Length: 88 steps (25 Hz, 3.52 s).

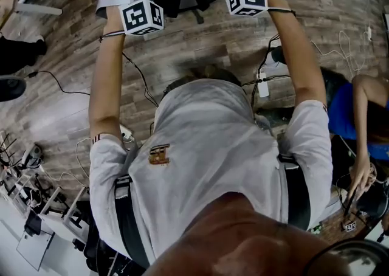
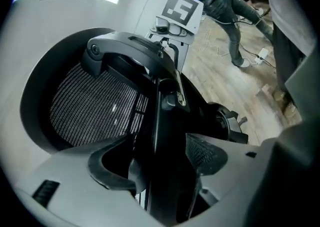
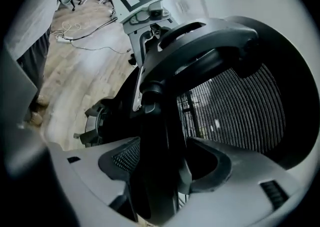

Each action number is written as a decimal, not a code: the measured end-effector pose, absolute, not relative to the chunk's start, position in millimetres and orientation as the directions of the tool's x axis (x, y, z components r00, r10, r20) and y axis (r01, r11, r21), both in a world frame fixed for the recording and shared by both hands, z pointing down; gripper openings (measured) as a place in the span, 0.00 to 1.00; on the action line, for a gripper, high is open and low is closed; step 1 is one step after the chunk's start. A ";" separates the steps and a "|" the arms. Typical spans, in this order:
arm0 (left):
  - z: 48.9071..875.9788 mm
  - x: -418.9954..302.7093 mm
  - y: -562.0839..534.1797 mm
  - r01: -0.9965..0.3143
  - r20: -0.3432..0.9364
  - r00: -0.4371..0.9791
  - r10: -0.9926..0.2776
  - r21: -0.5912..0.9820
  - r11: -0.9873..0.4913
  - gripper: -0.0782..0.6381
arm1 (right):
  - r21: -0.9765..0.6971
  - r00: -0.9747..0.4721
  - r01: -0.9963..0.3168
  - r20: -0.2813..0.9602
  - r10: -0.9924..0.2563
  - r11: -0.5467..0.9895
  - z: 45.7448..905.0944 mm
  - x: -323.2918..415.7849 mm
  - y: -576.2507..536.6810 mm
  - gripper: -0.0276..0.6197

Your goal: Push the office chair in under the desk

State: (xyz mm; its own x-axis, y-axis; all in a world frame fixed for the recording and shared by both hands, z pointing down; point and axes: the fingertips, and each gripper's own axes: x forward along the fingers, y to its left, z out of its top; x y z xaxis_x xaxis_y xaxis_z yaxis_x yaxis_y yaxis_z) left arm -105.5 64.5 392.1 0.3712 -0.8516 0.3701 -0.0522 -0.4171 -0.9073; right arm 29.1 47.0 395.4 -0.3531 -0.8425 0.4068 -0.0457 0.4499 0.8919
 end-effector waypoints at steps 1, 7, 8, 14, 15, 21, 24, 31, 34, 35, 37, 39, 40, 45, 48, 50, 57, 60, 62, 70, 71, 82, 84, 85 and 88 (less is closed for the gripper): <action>395.5 -105.6 61.4 -0.049 0.371 0.370 -0.852 -0.908 -0.417 0.57 | 0.895 -0.351 -0.037 0.405 -0.845 0.444 398.6 28.8 43.8 0.44; 395.4 -109.0 50.8 -0.057 0.358 0.389 -0.849 -0.910 -0.410 0.57 | 0.923 -0.329 0.022 0.368 -0.870 0.383 404.5 26.1 31.5 0.44; 394.8 -109.3 50.3 -0.058 0.360 0.394 -0.846 -0.909 -0.414 0.57 | 0.928 -0.322 0.031 0.361 -0.875 0.371 403.9 26.0 30.0 0.44; 395.0 -108.9 49.9 -0.059 0.359 0.418 -0.835 -0.906 -0.419 0.57 | 0.937 -0.305 0.047 0.343 -0.889 0.346 403.4 26.3 27.8 0.44; 395.6 -109.5 48.2 -0.061 0.359 0.417 -0.835 -0.906 -0.419 0.57 | 0.937 -0.299 0.047 0.345 -0.890 0.347 404.1 25.7 25.8 0.44; 392.8 -115.9 25.8 -0.070 0.363 0.403 -0.840 -0.903 -0.423 0.57 | 0.934 -0.267 0.041 0.353 -0.897 0.355 402.1 20.2 2.3 0.44; 391.3 -116.3 10.8 -0.075 0.363 0.397 -0.843 -0.903 -0.424 0.57 | 0.932 -0.259 0.038 0.358 -0.897 0.360 399.9 20.1 -12.0 0.44; 393.6 -108.1 -33.1 -0.095 0.353 0.381 -0.855 -0.905 -0.416 0.57 | 0.936 -0.291 0.024 0.341 -0.894 0.350 402.1 27.6 -54.1 0.44; 395.3 -108.9 -57.7 -0.099 0.353 0.378 -0.856 -0.904 -0.416 0.57 | 0.939 -0.304 0.018 0.332 -0.893 0.343 403.4 26.9 -77.7 0.44; 395.3 -108.9 -66.3 -0.099 0.354 0.376 -0.856 -0.903 -0.417 0.57 | 0.940 -0.309 0.017 0.330 -0.892 0.342 403.3 26.7 -85.9 0.44; 394.1 -109.8 -82.7 -0.101 0.355 0.370 -0.858 -0.903 -0.417 0.57 | 0.941 -0.318 0.014 0.325 -0.891 0.339 401.9 25.7 -101.6 0.44; 392.4 -110.0 -97.0 -0.105 0.355 0.361 -0.862 -0.903 -0.416 0.57 | 0.942 -0.327 0.015 0.321 -0.889 0.335 399.8 25.4 -115.1 0.44; 391.6 -109.6 -102.8 -0.107 0.356 0.356 -0.864 -0.903 -0.416 0.57 | 0.942 -0.333 0.014 0.320 -0.887 0.335 398.8 25.5 -120.5 0.44; 388.7 -110.4 -131.8 -0.118 0.357 0.337 -0.871 -0.902 -0.416 0.57 | 0.943 -0.355 0.011 0.314 -0.880 0.332 395.8 24.4 -147.5 0.44; 390.2 -110.5 -155.1 -0.125 0.360 0.325 -0.875 -0.900 -0.417 0.57 | 0.944 -0.368 0.014 0.313 -0.876 0.331 396.5 24.0 -170.0 0.44; 391.1 -108.7 -168.7 -0.127 0.362 0.319 -0.876 -0.899 -0.418 0.57 | 0.943 -0.381 0.012 0.312 -0.870 0.333 397.0 25.0 -183.0 0.44; 390.7 -104.9 -213.1 -0.139 0.362 0.303 -0.881 -0.898 -0.417 0.57 | 0.945 -0.417 0.023 0.307 -0.856 0.327 395.0 27.7 -229.3 0.44; 389.7 -97.5 -232.2 -0.142 0.363 0.291 -0.885 -0.898 -0.416 0.57 | 0.945 -0.423 0.020 0.303 -0.854 0.326 394.1 34.7 -248.6 0.44; 389.1 -91.3 -243.8 -0.142 0.364 0.279 -0.889 -0.899 -0.413 0.57 | 0.945 -0.424 0.017 0.302 -0.854 0.326 393.3 41.0 -259.2 0.44; 393.2 -81.3 -316.0 -0.159 0.365 0.224 -0.903 -0.901 -0.404 0.57 | 0.945 -0.447 0.015 0.297 -0.844 0.325 395.6 50.5 -328.2 0.44; 393.5 -80.5 -325.2 -0.160 0.366 0.220 -0.904 -0.901 -0.404 0.57 | 0.946 -0.449 0.016 0.297 -0.843 0.325 395.9 51.3 -337.6 0.44; 391.0 -84.4 -415.1 -0.173 0.371 0.197 -0.907 -0.898 -0.405 0.57 | 0.941 -0.423 0.026 0.316 -0.849 0.337 393.9 48.5 -431.0 0.44; 390.5 -84.7 -431.5 -0.172 0.374 0.198 -0.906 -0.897 -0.407 0.57 | 0.940 -0.414 0.024 0.319 -0.853 0.340 393.5 48.1 -447.8 0.44; 390.5 -85.7 -440.1 -0.172 0.375 0.199 -0.906 -0.896 -0.409 0.57 | 0.940 -0.410 0.024 0.320 -0.854 0.341 393.5 47.1 -456.5 0.44; 392.1 -92.3 -466.6 -0.173 0.371 0.209 -0.905 -0.896 -0.408 0.57 | 0.940 -0.399 0.019 0.320 -0.859 0.342 395.0 40.4 -483.5 0.44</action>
